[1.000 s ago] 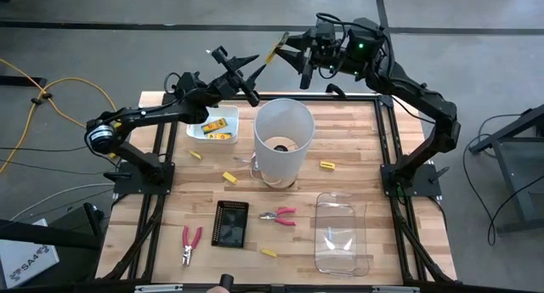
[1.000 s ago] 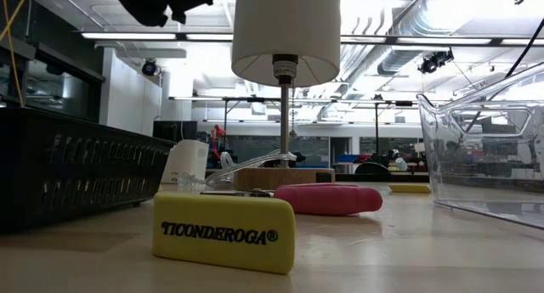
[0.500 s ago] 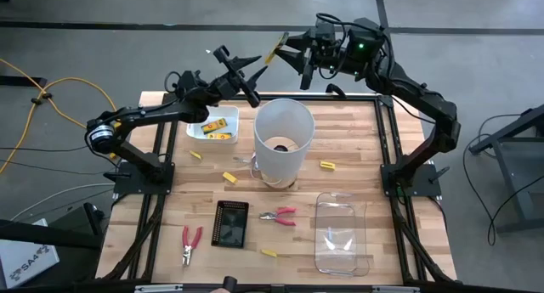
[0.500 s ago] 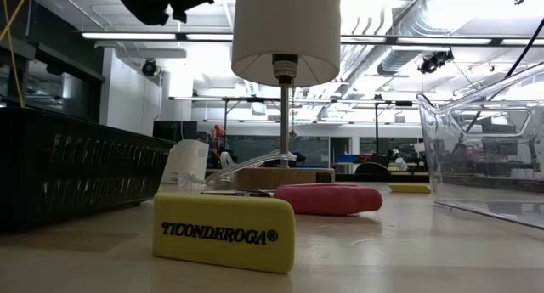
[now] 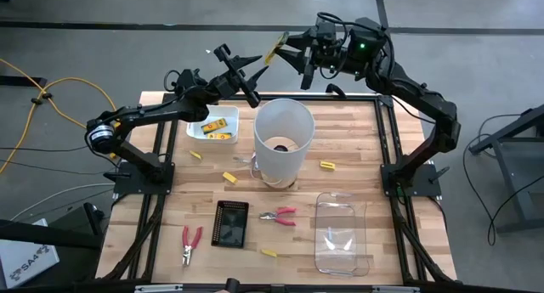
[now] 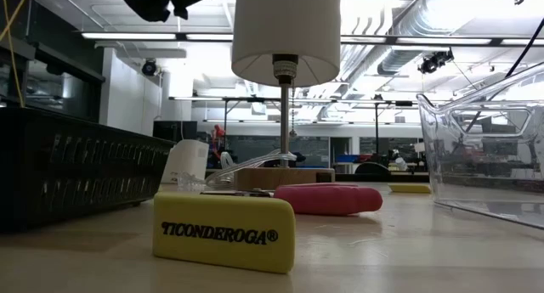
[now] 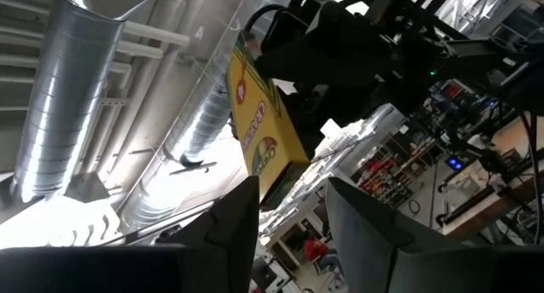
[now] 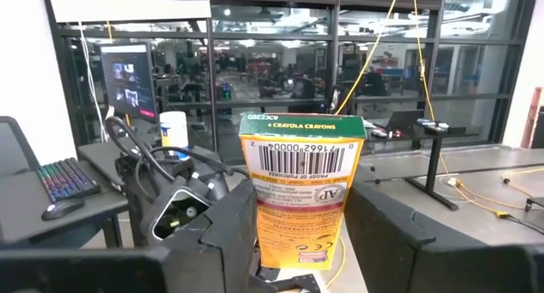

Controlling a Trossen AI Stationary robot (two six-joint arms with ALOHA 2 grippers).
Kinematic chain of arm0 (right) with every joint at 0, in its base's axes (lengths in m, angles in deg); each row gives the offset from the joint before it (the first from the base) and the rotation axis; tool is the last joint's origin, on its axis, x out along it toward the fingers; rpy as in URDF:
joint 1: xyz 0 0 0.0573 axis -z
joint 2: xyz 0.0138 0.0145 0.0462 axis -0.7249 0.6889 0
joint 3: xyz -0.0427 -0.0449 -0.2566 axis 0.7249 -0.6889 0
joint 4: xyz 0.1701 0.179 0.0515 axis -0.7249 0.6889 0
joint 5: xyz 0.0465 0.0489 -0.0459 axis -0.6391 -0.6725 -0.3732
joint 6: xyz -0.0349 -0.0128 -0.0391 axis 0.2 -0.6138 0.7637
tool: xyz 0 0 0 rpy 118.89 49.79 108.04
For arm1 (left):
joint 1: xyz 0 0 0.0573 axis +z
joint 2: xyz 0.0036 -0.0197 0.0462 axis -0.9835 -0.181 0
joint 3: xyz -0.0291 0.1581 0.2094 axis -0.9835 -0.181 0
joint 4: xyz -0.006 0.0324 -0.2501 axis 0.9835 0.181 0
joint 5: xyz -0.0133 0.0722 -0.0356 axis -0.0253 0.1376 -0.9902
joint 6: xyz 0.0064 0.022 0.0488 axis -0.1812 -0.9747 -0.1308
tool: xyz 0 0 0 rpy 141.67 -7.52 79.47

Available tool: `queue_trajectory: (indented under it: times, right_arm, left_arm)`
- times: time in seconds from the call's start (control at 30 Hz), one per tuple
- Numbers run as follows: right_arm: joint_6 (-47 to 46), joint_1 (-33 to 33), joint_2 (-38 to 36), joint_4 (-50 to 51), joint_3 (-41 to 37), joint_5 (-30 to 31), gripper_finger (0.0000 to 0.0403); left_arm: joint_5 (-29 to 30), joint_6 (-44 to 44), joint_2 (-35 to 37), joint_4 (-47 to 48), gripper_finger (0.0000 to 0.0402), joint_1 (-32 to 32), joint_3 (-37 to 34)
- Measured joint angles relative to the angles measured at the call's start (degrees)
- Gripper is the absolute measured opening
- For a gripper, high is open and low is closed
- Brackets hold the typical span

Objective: Pick & Place School Supplies
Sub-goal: Put the crayon box into the white bin

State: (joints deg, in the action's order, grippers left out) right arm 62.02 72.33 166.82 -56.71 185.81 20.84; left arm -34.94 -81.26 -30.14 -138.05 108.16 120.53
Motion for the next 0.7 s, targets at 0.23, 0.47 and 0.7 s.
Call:
queue_trajectory:
  times: [0.23,0.47,0.7]
  right_arm:
    - [-3.7,0.0,1.4,-2.1,0.0,-1.9,0.0158]
    - [-4.0,0.0,3.0,-3.3,0.0,-3.1,0.0158]
    - [-4.2,0.1,3.5,-4.1,0.0,-3.2,0.0158]
  left_arm:
    - [-0.7,0.7,0.0,0.0,0.0133,0.0,0.1]
    - [-0.8,0.7,0.0,-0.7,0.0133,0.0,0.2]
    - [-0.7,0.9,0.0,-0.7,0.013,0.0,0.2]
